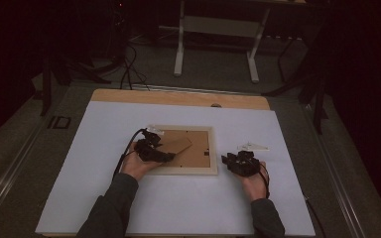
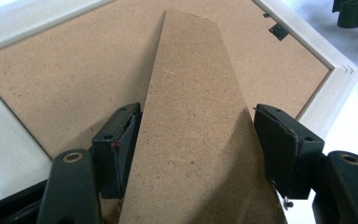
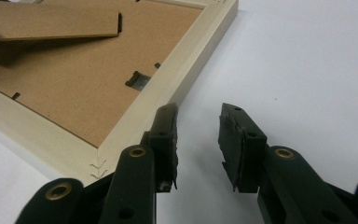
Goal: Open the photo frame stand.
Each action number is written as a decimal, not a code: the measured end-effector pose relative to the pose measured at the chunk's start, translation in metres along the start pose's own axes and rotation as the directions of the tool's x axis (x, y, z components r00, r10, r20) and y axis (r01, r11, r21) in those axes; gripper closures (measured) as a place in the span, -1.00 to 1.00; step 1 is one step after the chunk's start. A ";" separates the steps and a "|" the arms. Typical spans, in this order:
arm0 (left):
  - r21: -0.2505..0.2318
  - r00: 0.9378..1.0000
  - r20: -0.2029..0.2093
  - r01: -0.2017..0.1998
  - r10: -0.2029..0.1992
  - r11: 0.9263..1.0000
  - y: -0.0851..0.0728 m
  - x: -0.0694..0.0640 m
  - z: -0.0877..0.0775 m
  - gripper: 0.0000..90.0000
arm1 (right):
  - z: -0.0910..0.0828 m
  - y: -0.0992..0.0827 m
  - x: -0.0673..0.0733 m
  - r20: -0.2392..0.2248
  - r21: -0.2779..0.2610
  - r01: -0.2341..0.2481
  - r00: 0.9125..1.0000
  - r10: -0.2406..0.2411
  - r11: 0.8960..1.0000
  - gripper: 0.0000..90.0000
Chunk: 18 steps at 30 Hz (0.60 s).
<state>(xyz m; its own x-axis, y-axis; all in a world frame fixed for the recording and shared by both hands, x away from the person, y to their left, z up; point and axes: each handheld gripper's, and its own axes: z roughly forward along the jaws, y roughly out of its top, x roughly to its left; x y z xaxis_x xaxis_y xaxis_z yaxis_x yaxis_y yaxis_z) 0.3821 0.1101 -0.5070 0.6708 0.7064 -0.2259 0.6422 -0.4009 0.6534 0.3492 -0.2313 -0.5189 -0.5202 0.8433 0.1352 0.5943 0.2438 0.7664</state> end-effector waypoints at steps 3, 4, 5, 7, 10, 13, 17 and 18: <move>0.004 1.000 -0.005 -0.018 0.018 1.000 0.000 -0.001 0.000 -0.20 | 0.001 0.000 0.001 -0.002 0.003 0.003 1.000 -0.003 1.000 0.47; 0.004 1.000 -0.005 -0.018 0.018 1.000 0.000 -0.001 0.000 -0.20 | 0.001 0.000 0.001 -0.003 0.004 0.005 1.000 -0.005 1.000 0.47; 0.008 1.000 -0.005 -0.017 0.017 1.000 0.000 -0.001 0.000 -0.20 | 0.001 0.000 0.001 -0.003 0.004 0.006 1.000 -0.006 1.000 0.47; 0.005 1.000 -0.003 -0.005 0.005 1.000 0.000 -0.001 0.000 -0.20 | 0.002 0.000 0.002 -0.002 0.005 0.007 1.000 -0.007 1.000 0.47; 0.005 1.000 -0.001 -0.004 0.004 1.000 0.000 -0.001 0.000 -0.20 | 0.002 0.000 0.002 -0.002 0.006 0.007 1.000 -0.007 1.000 0.47; 0.002 1.000 -0.010 -0.020 0.020 1.000 0.000 -0.002 -0.001 -0.19 | 0.002 0.000 0.002 -0.003 0.005 0.006 1.000 -0.006 1.000 0.47; -0.007 0.999 -0.018 -0.042 0.042 0.999 0.000 -0.005 -0.002 -0.18 | 0.003 0.001 0.002 -0.003 0.008 0.009 1.000 -0.009 1.000 0.46; -0.007 0.999 -0.017 -0.048 0.048 0.999 0.000 -0.006 -0.002 -0.18 | 0.004 0.001 0.003 -0.004 0.008 0.009 1.000 -0.009 1.000 0.46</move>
<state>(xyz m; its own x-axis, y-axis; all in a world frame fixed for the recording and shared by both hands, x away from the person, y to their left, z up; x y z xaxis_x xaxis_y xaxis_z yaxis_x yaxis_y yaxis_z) 0.3777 0.1070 -0.5044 0.6943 0.6964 -0.1817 0.6065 -0.4303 0.6685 0.3504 -0.2271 -0.5201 -0.5280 0.8390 0.1311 0.5944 0.2549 0.7627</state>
